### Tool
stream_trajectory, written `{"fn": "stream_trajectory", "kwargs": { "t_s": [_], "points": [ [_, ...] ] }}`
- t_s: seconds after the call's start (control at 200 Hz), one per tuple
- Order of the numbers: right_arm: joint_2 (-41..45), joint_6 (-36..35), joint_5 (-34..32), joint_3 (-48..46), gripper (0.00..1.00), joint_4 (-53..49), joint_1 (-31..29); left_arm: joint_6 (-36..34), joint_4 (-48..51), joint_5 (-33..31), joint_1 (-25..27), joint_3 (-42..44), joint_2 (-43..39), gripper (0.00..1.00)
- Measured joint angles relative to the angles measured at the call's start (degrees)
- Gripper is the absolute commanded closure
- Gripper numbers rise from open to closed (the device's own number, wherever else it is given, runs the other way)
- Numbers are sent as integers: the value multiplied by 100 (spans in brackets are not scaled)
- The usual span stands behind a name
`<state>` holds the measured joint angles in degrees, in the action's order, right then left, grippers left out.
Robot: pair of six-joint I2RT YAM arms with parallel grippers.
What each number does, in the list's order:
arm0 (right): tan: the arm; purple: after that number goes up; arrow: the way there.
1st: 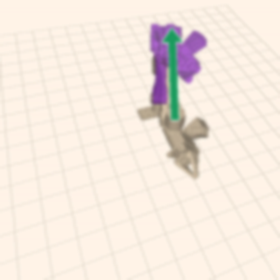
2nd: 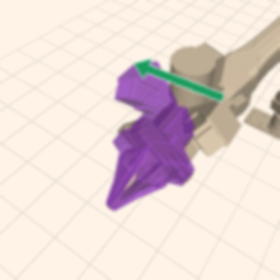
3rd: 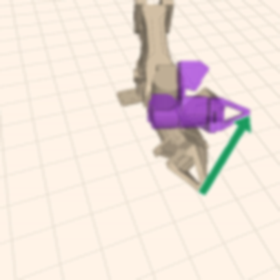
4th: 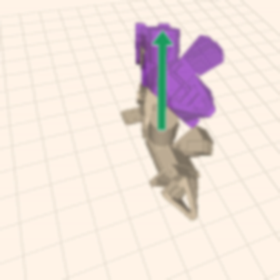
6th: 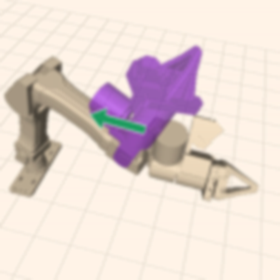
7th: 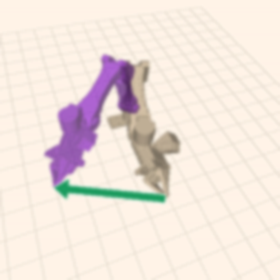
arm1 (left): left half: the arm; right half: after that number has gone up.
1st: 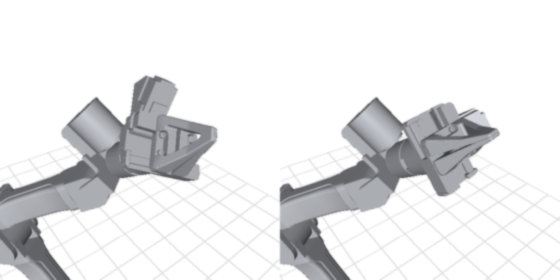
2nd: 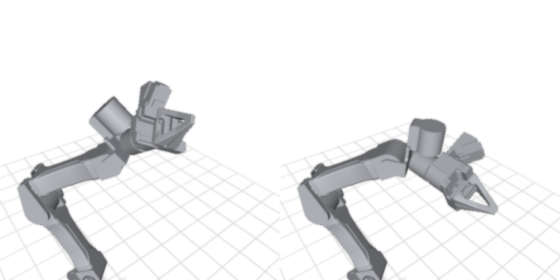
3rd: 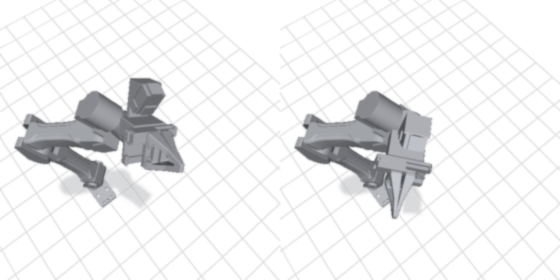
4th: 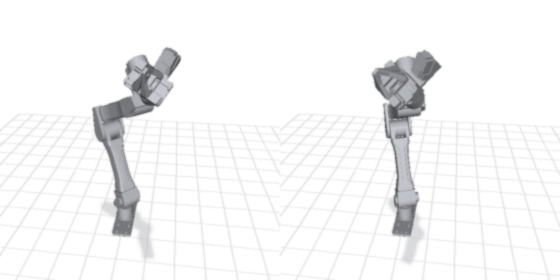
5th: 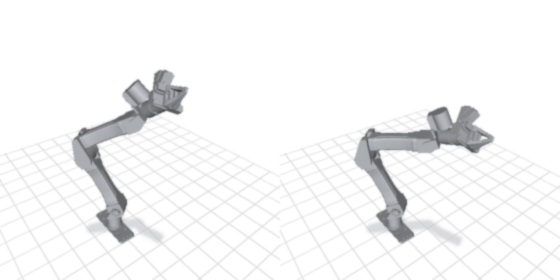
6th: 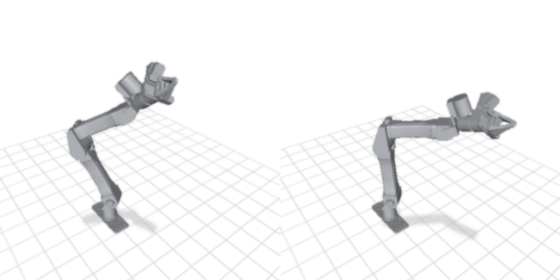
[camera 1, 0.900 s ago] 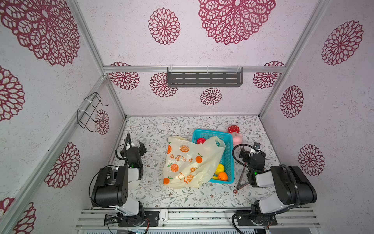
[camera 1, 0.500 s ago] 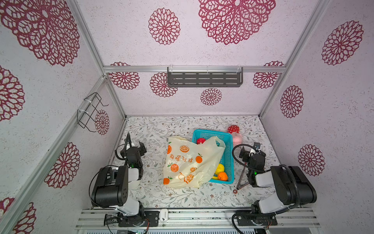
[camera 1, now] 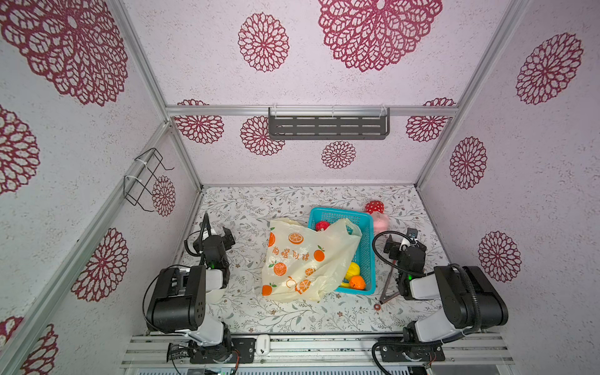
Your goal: Place the fruits into the plastic bag
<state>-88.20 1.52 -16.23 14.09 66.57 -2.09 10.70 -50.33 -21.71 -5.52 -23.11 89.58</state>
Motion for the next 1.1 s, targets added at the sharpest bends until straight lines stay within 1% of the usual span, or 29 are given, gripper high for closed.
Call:
{"fn": "stream_trajectory", "kwargs": {
  "t_s": [0.31,0.37,0.425,0.44,0.475,0.505,0.54,0.59,0.615,0.7,0.831,0.961,1.036,1.101],
  "points": [
    [0,0,0,0,1,2,0,0,-2,0,0,2,0,3],
    [55,-2,-7,7,4,-105,-4,-4,81,-35,11,-15,-33,3],
    [256,4,-68,114,7,-588,-26,24,675,-103,46,-197,-203,3],
    [332,20,-116,190,8,-822,-39,70,1084,-146,52,-356,-299,3],
    [514,72,-210,380,10,-1259,-63,160,1617,-179,59,-640,-433,3],
    [688,221,-350,680,11,-1843,-83,267,2308,-221,68,-1071,-568,3],
    [848,424,-505,1034,12,-2363,-101,369,2872,-221,81,-1545,-654,3],
    [1062,752,-706,1491,13,-2942,-142,496,3412,-227,142,-2133,-748,3],
    [1172,918,-800,1670,13,-3189,-168,549,3558,-256,192,-2280,-780,3],
    [1668,1582,-1003,2083,13,-4024,-376,837,4103,-332,595,-2667,-953,3],
    [2131,2120,-1027,2236,13,-4959,-1032,1351,5158,-166,1482,-3165,-787,3],
    [2144,2055,-619,2312,14,-5676,-1561,1650,5917,61,2291,-4013,-286,3],
    [2100,1895,-396,2485,14,-6118,-1631,1729,6277,188,2638,-4634,74,3],
    [2079,1729,-306,2682,13,-6376,-1635,1797,6590,267,2835,-5158,369,3]
  ]
}}
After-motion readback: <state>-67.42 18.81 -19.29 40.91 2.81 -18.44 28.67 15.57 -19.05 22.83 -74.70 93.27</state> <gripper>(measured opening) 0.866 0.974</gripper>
